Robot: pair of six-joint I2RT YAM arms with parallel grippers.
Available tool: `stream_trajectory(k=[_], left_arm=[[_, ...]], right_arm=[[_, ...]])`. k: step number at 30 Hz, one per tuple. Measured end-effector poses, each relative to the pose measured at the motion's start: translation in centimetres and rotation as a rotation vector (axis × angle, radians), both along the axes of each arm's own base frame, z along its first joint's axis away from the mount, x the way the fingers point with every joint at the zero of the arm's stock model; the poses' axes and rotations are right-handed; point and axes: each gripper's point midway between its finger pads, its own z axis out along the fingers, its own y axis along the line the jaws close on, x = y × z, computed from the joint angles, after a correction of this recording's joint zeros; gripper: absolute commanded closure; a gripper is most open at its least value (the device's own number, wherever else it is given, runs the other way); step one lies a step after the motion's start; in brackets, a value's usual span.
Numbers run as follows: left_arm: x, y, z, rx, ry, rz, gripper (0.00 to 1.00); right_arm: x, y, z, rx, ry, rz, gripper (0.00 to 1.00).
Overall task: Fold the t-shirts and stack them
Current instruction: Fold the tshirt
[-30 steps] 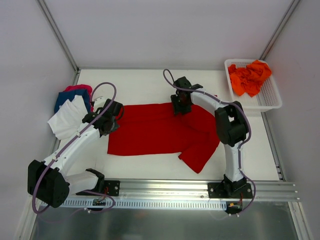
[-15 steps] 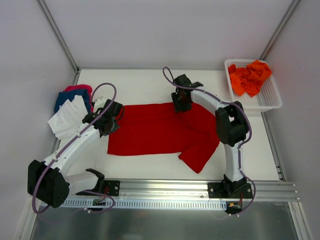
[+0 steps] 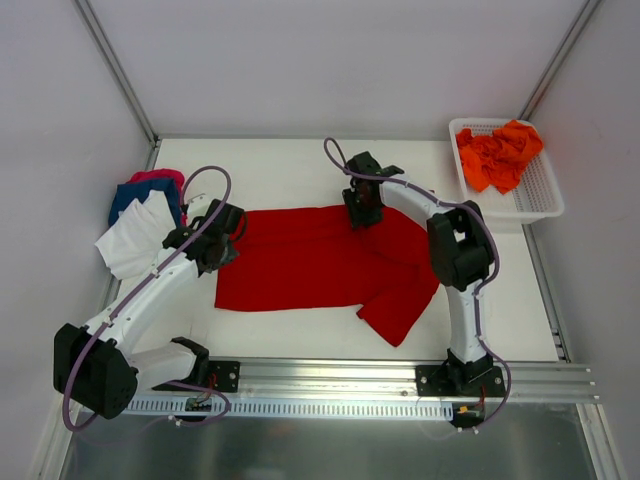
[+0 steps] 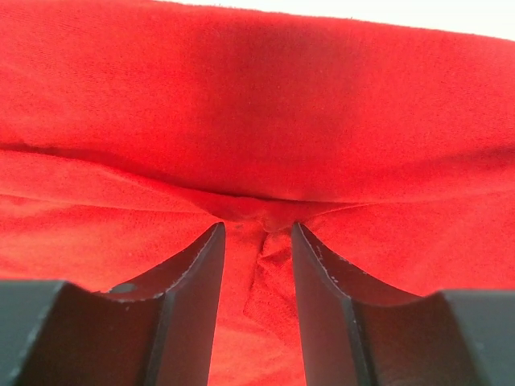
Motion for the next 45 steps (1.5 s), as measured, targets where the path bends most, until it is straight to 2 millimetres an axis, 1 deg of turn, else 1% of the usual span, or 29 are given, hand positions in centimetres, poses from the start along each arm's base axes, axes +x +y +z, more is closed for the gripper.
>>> stream_trajectory(k=[5, 6, 7, 8, 11, 12, 16, 18, 23, 25, 30, 35, 38, 42, 44, 45], left_arm=[[0.0, 0.0, 0.0, 0.000, 0.001, 0.000, 1.00], [0.0, 0.0, 0.0, 0.000, 0.001, 0.000, 1.00], [0.0, 0.0, 0.0, 0.000, 0.001, 0.000, 1.00], [0.0, 0.0, 0.0, 0.000, 0.001, 0.000, 1.00], [0.0, 0.0, 0.0, -0.001, -0.002, -0.001, 1.00], [0.0, 0.0, 0.1, -0.001, -0.002, -0.001, 1.00], [0.0, 0.0, 0.1, -0.002, -0.002, -0.001, 1.00], [0.0, 0.0, 0.1, -0.002, -0.002, -0.001, 1.00], [0.0, 0.0, 0.0, -0.002, 0.000, -0.001, 1.00], [0.0, -0.1, -0.1, -0.002, 0.003, -0.002, 1.00], [0.0, -0.1, -0.4, 0.001, 0.018, -0.004, 1.00], [0.0, -0.1, -0.4, 0.001, 0.018, -0.004, 1.00], [0.0, -0.1, -0.5, 0.001, 0.019, -0.004, 1.00], [0.0, -0.1, -0.8, 0.007, 0.032, -0.004, 1.00], [0.0, -0.1, -1.0, 0.011, 0.043, -0.004, 1.00], [0.0, -0.1, -1.2, 0.013, 0.048, -0.004, 1.00]], right_arm=[[0.0, -0.2, -0.6, -0.009, 0.012, 0.000, 0.59], [0.0, -0.3, -0.7, -0.011, 0.013, -0.001, 0.61], [0.0, -0.3, -0.7, -0.011, 0.013, -0.001, 0.65], [0.1, -0.4, -0.8, -0.013, 0.013, -0.001, 0.77], [0.2, -0.7, -0.8, -0.016, 0.011, -0.001, 0.98], [0.3, -0.8, -0.8, -0.017, 0.011, 0.000, 1.00], [-0.2, -1.3, -1.5, -0.025, 0.027, -0.005, 1.00], [-0.4, -1.4, -1.5, -0.019, 0.016, -0.005, 1.00], [-3.0, -2.8, -1.6, -0.032, 0.040, -0.006, 1.00], [-3.7, -3.2, -1.6, -0.037, 0.047, -0.007, 1.00], [-4.6, -3.8, -1.6, -0.054, 0.062, -0.008, 0.99], [-5.7, -4.0, -1.5, -0.080, 0.070, 0.003, 0.96], [-6.6, -4.0, -1.1, -0.096, 0.076, 0.017, 0.95], [-7.8, -3.8, 0.3, -0.107, 0.065, 0.038, 0.93], [-8.2, -3.8, 1.0, -0.107, 0.052, 0.045, 0.90], [-8.5, -3.8, 1.3, -0.106, 0.048, 0.048, 0.85]])
